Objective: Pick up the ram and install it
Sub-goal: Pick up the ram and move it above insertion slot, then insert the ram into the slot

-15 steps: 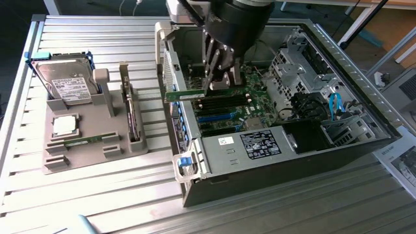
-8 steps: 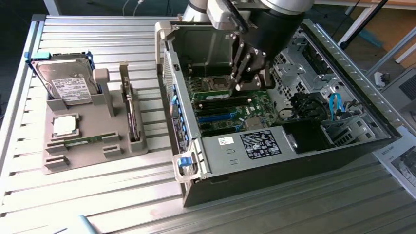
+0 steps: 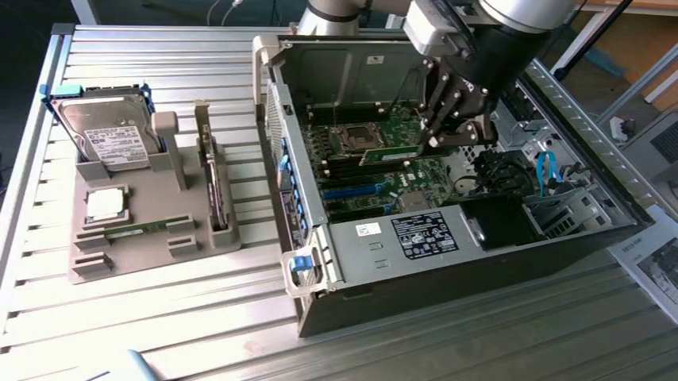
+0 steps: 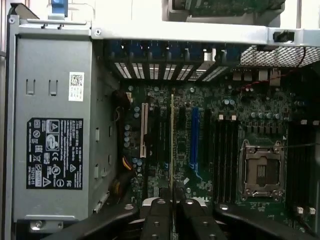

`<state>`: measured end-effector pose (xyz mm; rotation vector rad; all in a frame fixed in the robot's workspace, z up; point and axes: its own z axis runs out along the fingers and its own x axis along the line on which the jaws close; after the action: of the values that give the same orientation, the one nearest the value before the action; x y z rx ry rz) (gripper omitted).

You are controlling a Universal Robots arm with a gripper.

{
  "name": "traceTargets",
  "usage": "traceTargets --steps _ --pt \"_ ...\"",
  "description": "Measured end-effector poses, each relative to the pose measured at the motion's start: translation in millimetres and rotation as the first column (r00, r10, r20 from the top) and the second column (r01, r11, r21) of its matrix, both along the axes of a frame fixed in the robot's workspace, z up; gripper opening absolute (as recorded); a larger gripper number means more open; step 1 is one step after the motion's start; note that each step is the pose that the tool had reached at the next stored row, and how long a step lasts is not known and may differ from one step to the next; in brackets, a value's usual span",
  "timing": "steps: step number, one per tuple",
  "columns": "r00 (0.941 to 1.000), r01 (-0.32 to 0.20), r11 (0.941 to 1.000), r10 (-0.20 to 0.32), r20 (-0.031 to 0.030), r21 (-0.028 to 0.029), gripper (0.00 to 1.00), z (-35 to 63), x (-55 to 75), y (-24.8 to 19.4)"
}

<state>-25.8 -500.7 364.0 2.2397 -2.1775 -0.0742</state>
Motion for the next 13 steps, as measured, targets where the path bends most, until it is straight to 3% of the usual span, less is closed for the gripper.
traceTargets --steps 3,7,13 --pt "1.0 0.0 1.0 0.0 0.0 0.0 0.13 -3.4 26.6 0.0" --pt "1.0 0.0 1.0 0.0 0.0 0.0 0.13 -5.4 52.4 0.0" --pt "1.0 0.0 1.0 0.0 -0.0001 0.0 0.13 -5.3 55.1 0.0"
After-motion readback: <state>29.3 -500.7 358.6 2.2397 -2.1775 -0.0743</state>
